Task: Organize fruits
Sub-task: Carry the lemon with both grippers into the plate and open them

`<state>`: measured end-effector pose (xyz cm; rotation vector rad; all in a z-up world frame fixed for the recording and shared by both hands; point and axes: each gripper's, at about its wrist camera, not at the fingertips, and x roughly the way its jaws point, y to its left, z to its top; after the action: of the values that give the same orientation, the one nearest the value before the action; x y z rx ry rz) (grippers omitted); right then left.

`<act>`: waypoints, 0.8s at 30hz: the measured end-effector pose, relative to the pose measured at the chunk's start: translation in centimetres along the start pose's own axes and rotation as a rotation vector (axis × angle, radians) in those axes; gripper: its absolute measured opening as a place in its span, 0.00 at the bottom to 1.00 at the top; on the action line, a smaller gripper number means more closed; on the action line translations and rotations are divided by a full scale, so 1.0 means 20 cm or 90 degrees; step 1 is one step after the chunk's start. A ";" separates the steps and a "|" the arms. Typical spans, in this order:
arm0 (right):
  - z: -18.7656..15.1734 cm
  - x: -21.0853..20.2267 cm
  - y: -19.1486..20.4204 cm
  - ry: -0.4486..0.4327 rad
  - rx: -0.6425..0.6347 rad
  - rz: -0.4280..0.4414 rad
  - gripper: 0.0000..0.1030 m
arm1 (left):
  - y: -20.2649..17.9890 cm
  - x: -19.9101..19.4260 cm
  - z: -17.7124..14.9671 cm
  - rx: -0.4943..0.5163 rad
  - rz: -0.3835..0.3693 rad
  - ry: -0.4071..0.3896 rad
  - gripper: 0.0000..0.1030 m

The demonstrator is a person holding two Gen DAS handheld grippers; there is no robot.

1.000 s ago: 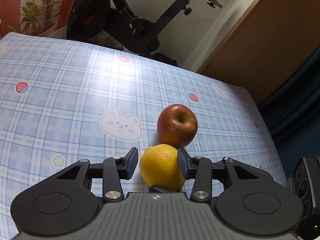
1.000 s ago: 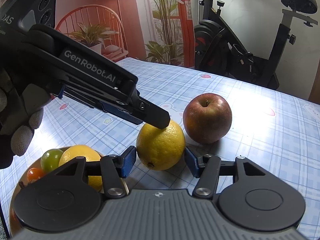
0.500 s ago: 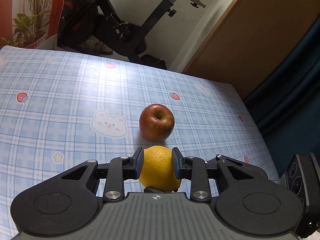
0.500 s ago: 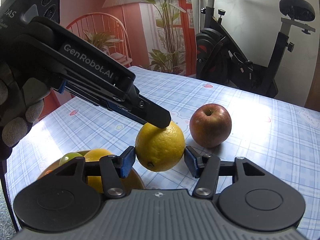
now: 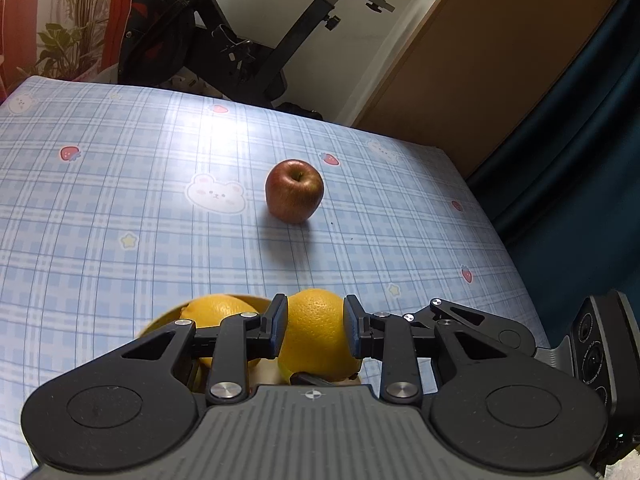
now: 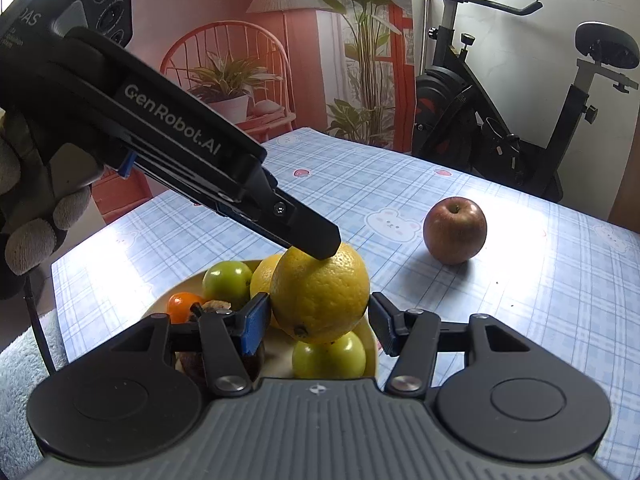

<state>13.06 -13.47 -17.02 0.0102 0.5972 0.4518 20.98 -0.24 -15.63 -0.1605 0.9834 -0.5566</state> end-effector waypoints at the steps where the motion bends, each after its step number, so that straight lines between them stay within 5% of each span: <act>1: -0.01 -0.01 0.01 -0.005 0.003 0.000 0.55 | 0.00 0.00 -0.01 0.002 0.002 -0.004 0.31; 24: -0.03 0.01 0.09 0.013 -0.028 0.019 0.57 | 0.04 -0.06 -0.05 -0.001 0.031 -0.011 0.33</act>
<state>12.23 -11.86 -17.41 -0.0278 0.6074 0.4941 20.01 1.13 -15.59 -0.1413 0.9682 -0.5089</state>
